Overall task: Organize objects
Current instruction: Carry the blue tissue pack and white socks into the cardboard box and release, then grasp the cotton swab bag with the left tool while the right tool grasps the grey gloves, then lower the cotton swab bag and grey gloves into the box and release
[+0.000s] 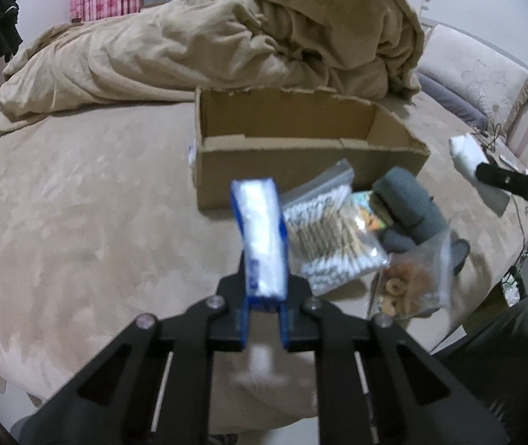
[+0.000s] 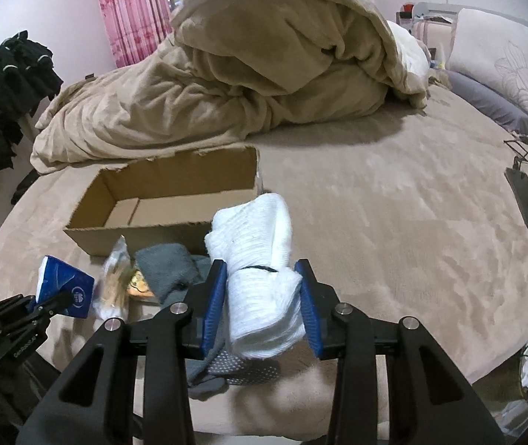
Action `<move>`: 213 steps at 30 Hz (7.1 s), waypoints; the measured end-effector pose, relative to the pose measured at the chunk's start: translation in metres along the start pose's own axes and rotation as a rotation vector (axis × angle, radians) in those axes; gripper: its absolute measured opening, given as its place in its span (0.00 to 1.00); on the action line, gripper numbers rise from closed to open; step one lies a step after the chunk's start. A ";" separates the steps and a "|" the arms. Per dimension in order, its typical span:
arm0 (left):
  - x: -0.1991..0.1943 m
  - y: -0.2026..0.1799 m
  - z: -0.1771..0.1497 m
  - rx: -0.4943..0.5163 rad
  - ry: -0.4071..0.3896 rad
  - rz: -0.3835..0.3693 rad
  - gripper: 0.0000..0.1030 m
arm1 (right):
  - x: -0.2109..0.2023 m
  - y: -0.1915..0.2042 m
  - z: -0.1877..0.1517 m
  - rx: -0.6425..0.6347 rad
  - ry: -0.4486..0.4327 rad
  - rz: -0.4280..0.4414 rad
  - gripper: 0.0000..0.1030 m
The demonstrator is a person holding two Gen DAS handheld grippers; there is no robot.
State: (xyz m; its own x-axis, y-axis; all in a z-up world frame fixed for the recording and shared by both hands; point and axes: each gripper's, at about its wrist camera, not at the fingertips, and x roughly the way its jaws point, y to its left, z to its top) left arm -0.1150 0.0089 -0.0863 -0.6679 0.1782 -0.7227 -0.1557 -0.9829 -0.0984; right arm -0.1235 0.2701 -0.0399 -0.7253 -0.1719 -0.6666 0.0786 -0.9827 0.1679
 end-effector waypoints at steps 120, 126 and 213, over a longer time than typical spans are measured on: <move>0.071 -0.035 0.007 -0.058 0.075 -0.112 0.54 | 0.077 0.041 -0.018 -0.109 0.150 0.207 0.60; 0.062 -0.034 0.007 -0.057 0.064 -0.101 0.45 | 0.071 0.040 -0.017 -0.110 0.131 0.225 0.45; 0.055 0.021 0.116 -0.017 -0.089 -0.059 0.68 | 0.085 0.065 0.091 -0.095 -0.077 0.160 0.58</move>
State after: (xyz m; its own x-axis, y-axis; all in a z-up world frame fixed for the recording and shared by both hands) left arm -0.2393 0.0030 -0.0487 -0.7200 0.2381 -0.6518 -0.1848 -0.9712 -0.1506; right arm -0.2424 0.1975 -0.0194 -0.7479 -0.3245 -0.5790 0.2591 -0.9459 0.1954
